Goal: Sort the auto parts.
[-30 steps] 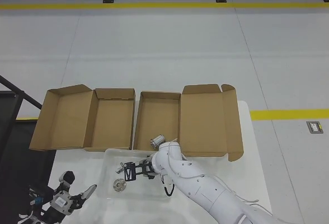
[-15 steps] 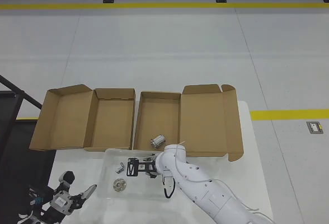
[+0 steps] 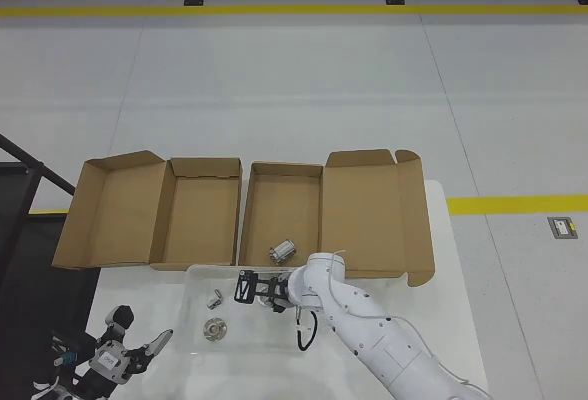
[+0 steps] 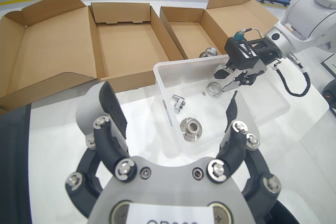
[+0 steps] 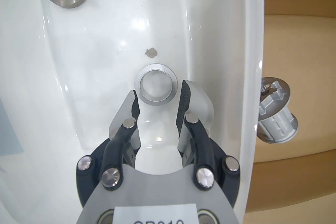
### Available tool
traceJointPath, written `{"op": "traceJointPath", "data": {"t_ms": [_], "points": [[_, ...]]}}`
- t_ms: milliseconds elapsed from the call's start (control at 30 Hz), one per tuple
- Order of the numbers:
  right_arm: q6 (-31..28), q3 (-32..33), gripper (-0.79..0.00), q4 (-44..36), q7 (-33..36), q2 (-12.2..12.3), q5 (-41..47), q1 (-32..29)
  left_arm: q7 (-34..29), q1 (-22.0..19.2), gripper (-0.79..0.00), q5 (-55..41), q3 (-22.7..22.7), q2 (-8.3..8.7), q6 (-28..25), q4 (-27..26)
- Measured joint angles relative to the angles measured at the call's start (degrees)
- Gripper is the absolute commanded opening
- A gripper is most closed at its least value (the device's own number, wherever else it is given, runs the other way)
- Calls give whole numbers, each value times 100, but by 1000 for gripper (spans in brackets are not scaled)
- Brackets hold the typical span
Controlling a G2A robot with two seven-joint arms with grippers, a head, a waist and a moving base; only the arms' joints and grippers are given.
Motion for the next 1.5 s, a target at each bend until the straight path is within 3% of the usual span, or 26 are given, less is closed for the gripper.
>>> {"op": "traceJointPath", "data": {"t_ms": [567, 933, 1133, 1300, 1500], "points": [[-696, -567, -413, 1028, 341, -392, 549, 647, 0, 0, 0, 0, 0, 0, 0, 0], [-1501, -1172, -406, 1073, -372, -556, -45, 840, 0, 0, 0, 0, 0, 0, 0, 0], [-965, -1089, -413, 1013, -957, -475, -370, 805, 0, 0, 0, 0, 0, 0, 0, 0], [-336, -940, -406, 1142, -521, -520, -163, 788, 0, 0, 0, 0, 0, 0, 0, 0], [-215, -998, -425, 1311, -274, -677, 63, 898, 0, 0, 0, 0, 0, 0, 0, 0]]}}
